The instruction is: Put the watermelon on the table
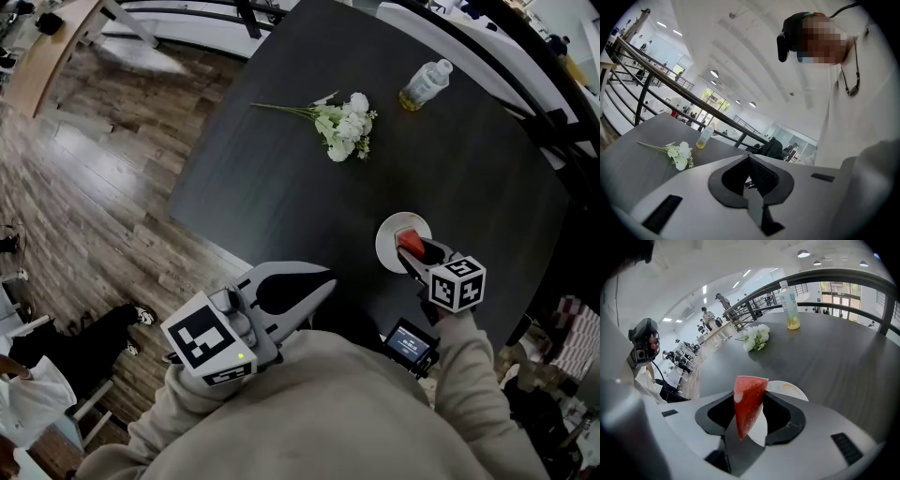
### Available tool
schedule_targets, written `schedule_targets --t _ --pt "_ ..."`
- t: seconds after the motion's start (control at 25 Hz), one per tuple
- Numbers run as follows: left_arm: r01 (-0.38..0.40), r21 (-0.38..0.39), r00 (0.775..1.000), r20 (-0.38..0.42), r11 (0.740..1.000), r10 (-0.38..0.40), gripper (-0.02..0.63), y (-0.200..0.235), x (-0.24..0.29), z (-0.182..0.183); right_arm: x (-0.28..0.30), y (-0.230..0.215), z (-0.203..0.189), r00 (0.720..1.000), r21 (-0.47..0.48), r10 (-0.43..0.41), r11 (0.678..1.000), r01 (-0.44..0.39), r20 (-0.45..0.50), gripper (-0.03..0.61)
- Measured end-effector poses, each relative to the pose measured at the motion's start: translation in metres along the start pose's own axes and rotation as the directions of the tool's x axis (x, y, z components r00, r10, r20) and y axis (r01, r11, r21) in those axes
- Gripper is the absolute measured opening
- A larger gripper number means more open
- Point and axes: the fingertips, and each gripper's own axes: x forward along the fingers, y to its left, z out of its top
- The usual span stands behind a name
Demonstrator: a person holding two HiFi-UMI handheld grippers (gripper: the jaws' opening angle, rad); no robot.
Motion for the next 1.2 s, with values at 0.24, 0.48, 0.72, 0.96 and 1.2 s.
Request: schedule_targets --t 0.24,0.48,0.72,0.96,1.2 --pt "-0.018 -0.01 1.0 -0.002 1.0 0.018 0.005 0.006 -0.002 0.0 0.01 -0.008 -0.008 0.999 0.003 -0.018 1.0 0.018 -0.037 0.186" --pt "-0.026 -0.014 1.0 0.001 1.0 0.026 0.005 0.009 -0.005 -0.002 0.019 -0.019 -0.02 0.996 0.017 -0.047 0.999 0.048 -0.075 0.186" --pt "-0.028 -0.023 1.0 0.003 0.999 0.028 0.005 0.009 -0.006 -0.004 0.025 -0.029 -0.031 0.991 0.032 -0.073 0.997 0.077 -0.108 0.186" --pt "-0.034 -0.027 0.999 0.001 0.999 0.034 0.005 0.01 -0.008 -0.005 0.03 -0.035 -0.04 0.986 0.034 -0.087 0.995 0.093 -0.139 0.186" --pt "-0.036 -0.028 0.999 0.001 0.999 0.036 0.005 0.013 -0.008 -0.006 0.036 -0.042 -0.046 0.982 0.051 -0.104 0.992 0.113 -0.156 0.186"
